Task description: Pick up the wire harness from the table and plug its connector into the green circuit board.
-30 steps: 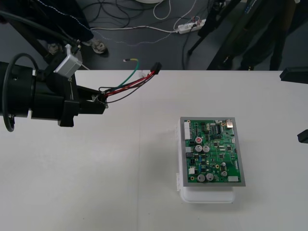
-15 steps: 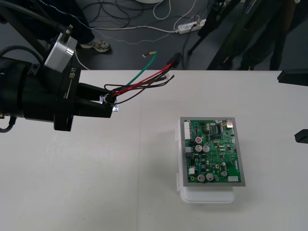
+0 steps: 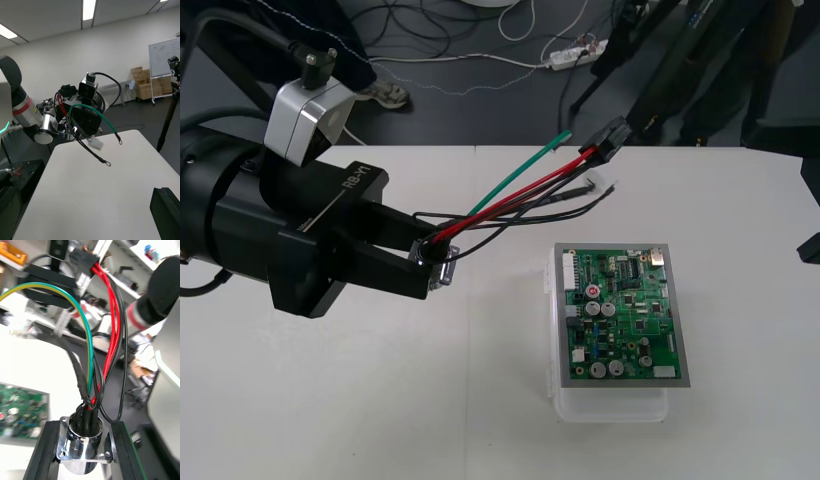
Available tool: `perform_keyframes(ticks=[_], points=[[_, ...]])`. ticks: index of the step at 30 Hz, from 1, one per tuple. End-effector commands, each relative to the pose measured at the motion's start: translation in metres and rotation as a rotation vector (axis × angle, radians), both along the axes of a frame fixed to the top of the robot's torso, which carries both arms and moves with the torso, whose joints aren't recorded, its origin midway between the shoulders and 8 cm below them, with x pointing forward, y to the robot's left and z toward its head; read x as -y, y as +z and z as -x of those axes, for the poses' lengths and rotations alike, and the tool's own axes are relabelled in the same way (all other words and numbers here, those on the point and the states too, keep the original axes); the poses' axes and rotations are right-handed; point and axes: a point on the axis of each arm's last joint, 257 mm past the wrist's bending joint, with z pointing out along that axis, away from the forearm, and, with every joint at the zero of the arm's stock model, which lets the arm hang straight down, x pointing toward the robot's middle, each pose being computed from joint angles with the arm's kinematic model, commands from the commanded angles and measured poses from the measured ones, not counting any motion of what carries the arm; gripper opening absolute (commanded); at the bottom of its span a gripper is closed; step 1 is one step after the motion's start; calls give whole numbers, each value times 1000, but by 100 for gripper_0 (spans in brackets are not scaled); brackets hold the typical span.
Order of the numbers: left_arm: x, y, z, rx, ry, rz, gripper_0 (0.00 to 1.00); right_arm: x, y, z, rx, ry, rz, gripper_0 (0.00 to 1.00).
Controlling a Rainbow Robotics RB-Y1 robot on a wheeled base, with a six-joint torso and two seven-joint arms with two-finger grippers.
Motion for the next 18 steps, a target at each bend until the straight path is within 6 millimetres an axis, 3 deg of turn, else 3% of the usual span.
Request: perform_keyframes(ticks=[1, 18], points=[[12, 8, 26, -112, -107, -7, 0, -3, 16, -9, 11, 57, 3, 100], [10, 17, 25, -281, -165, 61, 0, -25, 47, -14, 67, 134, -44, 100]])
